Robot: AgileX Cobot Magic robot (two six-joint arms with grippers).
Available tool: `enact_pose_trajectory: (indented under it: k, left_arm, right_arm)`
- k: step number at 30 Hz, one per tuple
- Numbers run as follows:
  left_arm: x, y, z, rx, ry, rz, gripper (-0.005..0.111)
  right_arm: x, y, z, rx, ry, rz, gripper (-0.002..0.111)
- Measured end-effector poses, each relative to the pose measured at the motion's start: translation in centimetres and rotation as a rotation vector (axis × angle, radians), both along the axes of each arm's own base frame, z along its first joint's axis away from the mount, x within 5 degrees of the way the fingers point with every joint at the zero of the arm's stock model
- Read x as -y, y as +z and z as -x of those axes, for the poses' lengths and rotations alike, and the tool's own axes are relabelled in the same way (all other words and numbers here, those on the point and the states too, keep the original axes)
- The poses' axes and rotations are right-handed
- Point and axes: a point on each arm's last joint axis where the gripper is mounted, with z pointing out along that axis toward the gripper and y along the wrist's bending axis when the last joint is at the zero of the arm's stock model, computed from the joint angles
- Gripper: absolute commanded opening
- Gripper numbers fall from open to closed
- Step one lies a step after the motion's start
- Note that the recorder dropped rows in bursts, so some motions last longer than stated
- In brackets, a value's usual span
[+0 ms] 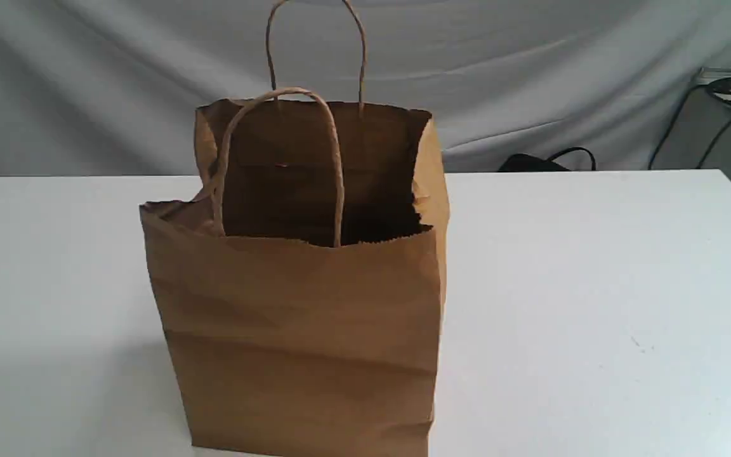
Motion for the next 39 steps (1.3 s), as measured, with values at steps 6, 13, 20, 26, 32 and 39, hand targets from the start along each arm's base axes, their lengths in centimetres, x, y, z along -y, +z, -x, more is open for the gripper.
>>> enact_pose_trajectory:
  k: [6, 13, 20, 26, 32, 39]
  left_arm:
    - [0.0, 0.0, 0.0, 0.000, 0.000, 0.000, 0.000]
    - [0.0, 0.0, 0.0, 0.000, 0.000, 0.000, 0.000]
    - [0.0, 0.0, 0.0, 0.000, 0.000, 0.000, 0.000]
    - [0.0, 0.0, 0.0, 0.000, 0.000, 0.000, 0.000]
    - [0.0, 0.0, 0.0, 0.000, 0.000, 0.000, 0.000]
    - [0.0, 0.0, 0.0, 0.000, 0.000, 0.000, 0.000]
  right_arm:
    - [2.3, -3.4, 2.2, 0.049, -0.159, -0.035, 0.000]
    - [3.8, -5.7, 4.3, 0.143, -0.320, -0.054, 0.000]
    - [4.0, -7.0, 4.9, 0.178, -0.357, -0.060, 0.000]
    - [4.0, -7.2, 4.9, 0.170, -0.357, -0.060, 0.000]
    - [4.0, -7.7, 4.8, 0.155, -0.355, -0.072, 0.000]
    - [3.9, -9.0, 4.6, 0.033, -0.349, 0.060, 0.000]
